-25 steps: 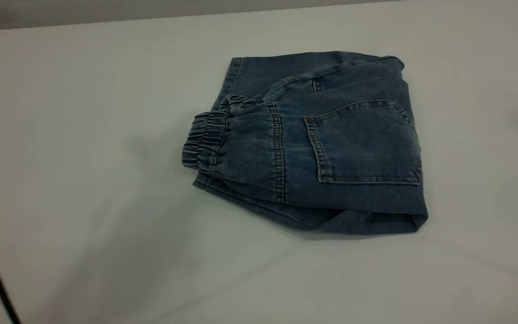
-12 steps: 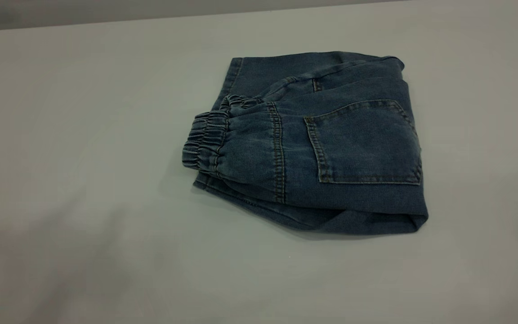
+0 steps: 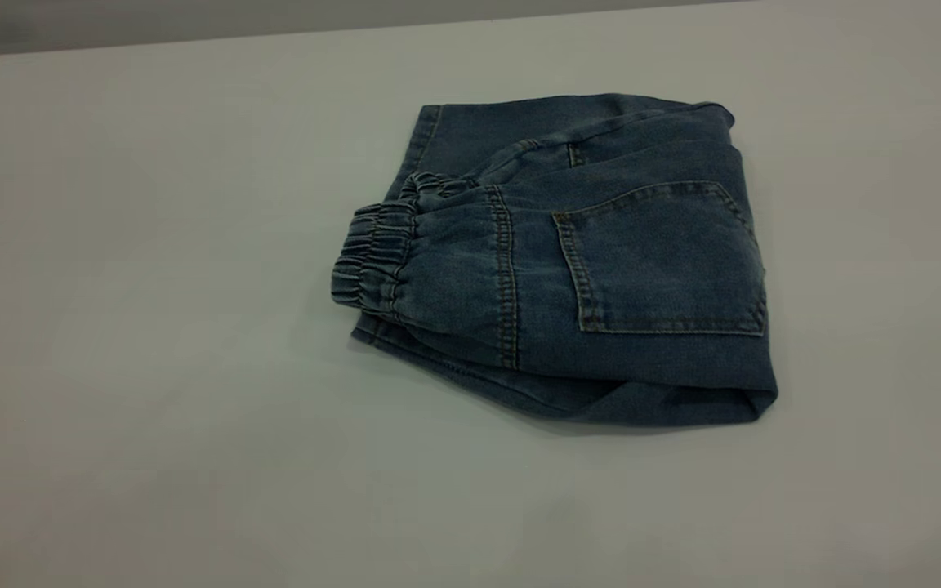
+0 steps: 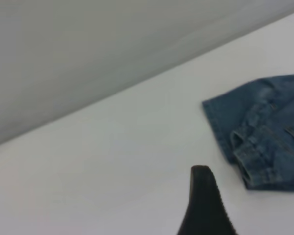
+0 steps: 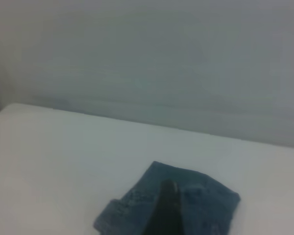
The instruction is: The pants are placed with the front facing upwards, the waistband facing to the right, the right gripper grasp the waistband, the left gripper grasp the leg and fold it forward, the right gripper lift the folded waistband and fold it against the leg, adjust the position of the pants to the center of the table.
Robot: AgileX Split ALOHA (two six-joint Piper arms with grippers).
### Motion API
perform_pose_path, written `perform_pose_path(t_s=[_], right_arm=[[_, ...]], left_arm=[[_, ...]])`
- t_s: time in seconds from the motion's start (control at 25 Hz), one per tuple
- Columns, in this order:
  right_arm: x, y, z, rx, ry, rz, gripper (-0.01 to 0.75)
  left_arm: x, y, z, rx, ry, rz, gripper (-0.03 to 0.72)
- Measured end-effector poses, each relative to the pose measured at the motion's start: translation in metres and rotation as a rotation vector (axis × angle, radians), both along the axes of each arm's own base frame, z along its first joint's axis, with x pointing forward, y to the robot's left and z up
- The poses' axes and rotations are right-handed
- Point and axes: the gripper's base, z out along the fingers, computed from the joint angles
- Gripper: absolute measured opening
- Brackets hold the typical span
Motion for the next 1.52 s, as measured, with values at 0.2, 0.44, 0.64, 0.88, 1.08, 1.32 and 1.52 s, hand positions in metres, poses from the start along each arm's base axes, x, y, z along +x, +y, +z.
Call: perform_pose_path(t_s=[0.2, 0.44, 0.64, 0.88, 1.08, 1.32, 1.52], right_arm=[[-0.033, 0.005, -0.042, -0.062, -0.067, 0.003, 0.587], [-0.032, -0.006, -0.097, -0.131, 0.010, -0.105, 0.587], [-0.010, -0.020, -0.133, -0.159, 0.156, -0.197, 0.587], [0.004, -0.028, -0.160, -0.157, 0.256, -0.254, 0.587], [0.003, -0.029, -0.160, -0.154, 0.260, -0.270, 0.587], [0.003, -0.025, -0.159, -0.118, 0.266, -0.246, 0.587], [0.003, -0.026, -0.159, -0.126, 0.266, -0.249, 0.587]], left_arm=[[-0.033, 0.023, -0.042, -0.041, -0.028, -0.055, 0.428], [-0.040, 0.029, -0.083, -0.027, -0.007, -0.059, 0.428], [-0.028, 0.018, -0.113, 0.035, 0.086, -0.051, 0.428], [-0.019, 0.010, -0.141, 0.053, 0.180, -0.022, 0.428], [-0.017, 0.007, -0.149, 0.046, 0.202, -0.012, 0.428], [-0.020, 0.000, -0.148, -0.005, 0.216, -0.085, 0.428], [-0.025, -0.013, -0.145, -0.030, 0.191, -0.254, 0.428]])
